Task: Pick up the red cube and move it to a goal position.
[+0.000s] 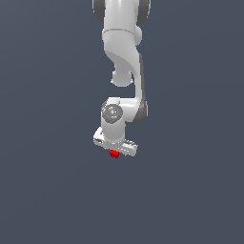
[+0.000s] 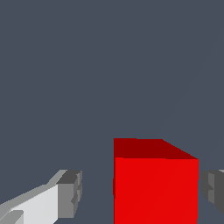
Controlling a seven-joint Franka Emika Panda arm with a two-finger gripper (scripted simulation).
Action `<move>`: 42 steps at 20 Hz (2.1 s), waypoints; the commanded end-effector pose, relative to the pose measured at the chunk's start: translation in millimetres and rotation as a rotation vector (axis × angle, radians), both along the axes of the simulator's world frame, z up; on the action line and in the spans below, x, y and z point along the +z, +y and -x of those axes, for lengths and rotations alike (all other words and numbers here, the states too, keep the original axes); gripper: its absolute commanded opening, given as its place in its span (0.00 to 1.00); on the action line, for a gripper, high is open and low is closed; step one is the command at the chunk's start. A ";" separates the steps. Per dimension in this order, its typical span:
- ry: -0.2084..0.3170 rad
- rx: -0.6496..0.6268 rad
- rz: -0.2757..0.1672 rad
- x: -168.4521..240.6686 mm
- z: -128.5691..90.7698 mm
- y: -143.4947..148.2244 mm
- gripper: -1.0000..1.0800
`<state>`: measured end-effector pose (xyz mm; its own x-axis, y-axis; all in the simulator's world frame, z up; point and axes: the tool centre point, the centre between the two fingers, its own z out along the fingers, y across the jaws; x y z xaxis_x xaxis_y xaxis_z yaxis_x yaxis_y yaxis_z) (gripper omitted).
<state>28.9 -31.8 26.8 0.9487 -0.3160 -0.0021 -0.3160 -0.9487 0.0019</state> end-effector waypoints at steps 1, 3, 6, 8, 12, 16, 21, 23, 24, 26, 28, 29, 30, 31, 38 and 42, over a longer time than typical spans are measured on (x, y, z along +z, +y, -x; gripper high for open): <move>-0.002 -0.017 0.000 -5.6 -2.3 -2.0 0.96; -0.003 -0.023 -0.001 -7.6 -3.1 -2.7 0.96; -0.003 -0.022 -0.001 -7.1 -3.3 -2.7 0.96; -0.003 -0.021 -0.001 -6.8 -3.3 -2.6 0.00; -0.003 -0.021 -0.001 -6.8 -3.3 -2.6 0.00; -0.003 -0.021 -0.001 -6.8 -3.3 -2.6 0.00; -0.003 -0.021 -0.001 -4.7 -2.4 -2.9 0.00; -0.003 -0.021 -0.001 -1.1 -1.2 -3.6 0.00; -0.003 -0.021 -0.001 1.4 -0.3 -4.1 0.00; -0.003 -0.021 -0.001 7.8 2.0 -5.2 0.00; -0.003 -0.021 -0.001 16.0 4.9 -6.8 0.00; -0.003 -0.021 -0.001 20.9 6.6 -7.7 0.00; -0.003 -0.021 -0.001 26.3 8.5 -8.7 0.00; -0.002 -0.022 -0.002 31.9 10.5 -9.9 0.00; -0.002 -0.022 -0.002 87.6 29.8 -20.4 0.00; -0.002 -0.022 -0.002 127.0 43.0 -27.8 0.00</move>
<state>-8.9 -56.8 138.3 0.9416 -0.3367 -0.0014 -0.3367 -0.9416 -0.0006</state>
